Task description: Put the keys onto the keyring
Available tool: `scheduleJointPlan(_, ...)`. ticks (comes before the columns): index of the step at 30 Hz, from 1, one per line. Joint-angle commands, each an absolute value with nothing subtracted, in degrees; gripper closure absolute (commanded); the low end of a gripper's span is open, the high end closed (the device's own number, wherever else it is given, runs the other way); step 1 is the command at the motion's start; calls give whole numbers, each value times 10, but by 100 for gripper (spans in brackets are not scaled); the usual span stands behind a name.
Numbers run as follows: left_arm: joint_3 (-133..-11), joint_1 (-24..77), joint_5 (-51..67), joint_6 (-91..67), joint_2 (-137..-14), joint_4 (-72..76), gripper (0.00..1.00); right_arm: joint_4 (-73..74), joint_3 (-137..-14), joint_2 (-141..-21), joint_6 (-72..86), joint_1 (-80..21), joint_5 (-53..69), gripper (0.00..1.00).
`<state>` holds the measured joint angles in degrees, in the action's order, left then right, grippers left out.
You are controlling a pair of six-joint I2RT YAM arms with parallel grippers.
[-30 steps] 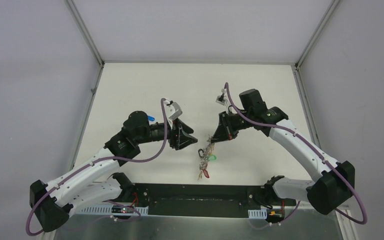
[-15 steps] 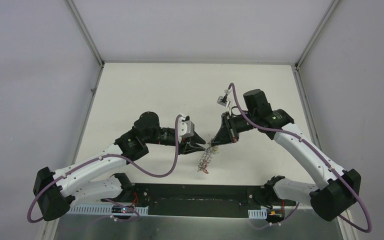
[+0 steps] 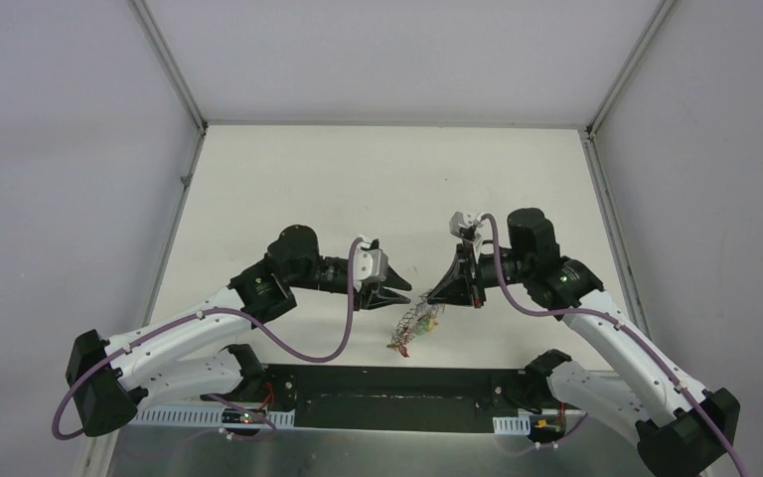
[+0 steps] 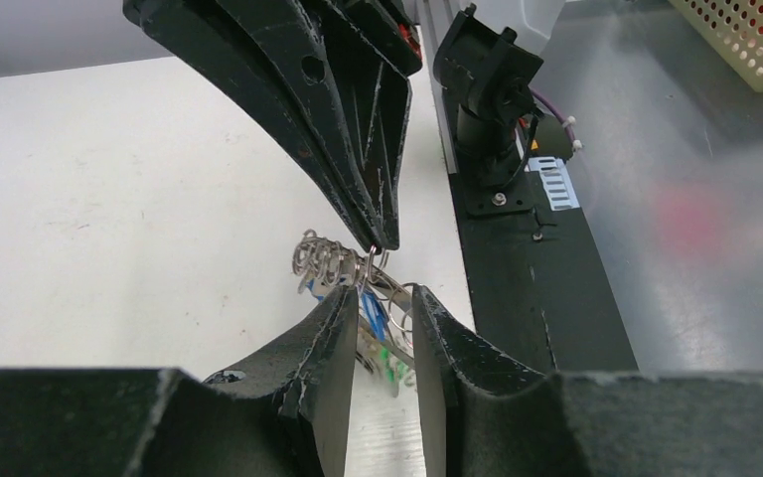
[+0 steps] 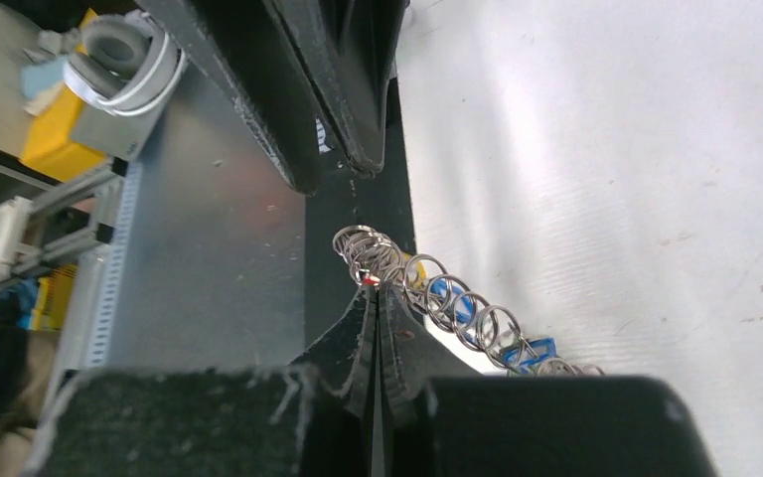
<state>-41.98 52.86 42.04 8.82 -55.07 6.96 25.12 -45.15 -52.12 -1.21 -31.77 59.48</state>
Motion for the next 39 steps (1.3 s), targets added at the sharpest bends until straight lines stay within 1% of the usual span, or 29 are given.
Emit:
scheduleJointPlan(1, -433, 540, 425, 97, -548, 96, 72, 184, -452, -487, -137, -322, 640, 100)
scheduleJointPlan(6, -440, 552, 428, 102, -560, 93, 74, 241, -473, -497, -243, -322, 694, 100)
scheduleJointPlan(13, -452, 586, 384, 119, -575, 69, 75, 249, -486, -509, -255, -323, 711, 100)
scheduleJointPlan(23, -451, 603, 326, 102, -560, 40, 77, 236, -491, -519, -220, -323, 700, 100)
scheduleJointPlan(31, -437, 614, 306, 73, -556, 36, 74, 205, -492, -522, -181, -324, 681, 100)
scheduleJointPlan(39, -431, 620, 254, 62, -560, 22, 73, 200, -493, -525, -174, -324, 691, 100)
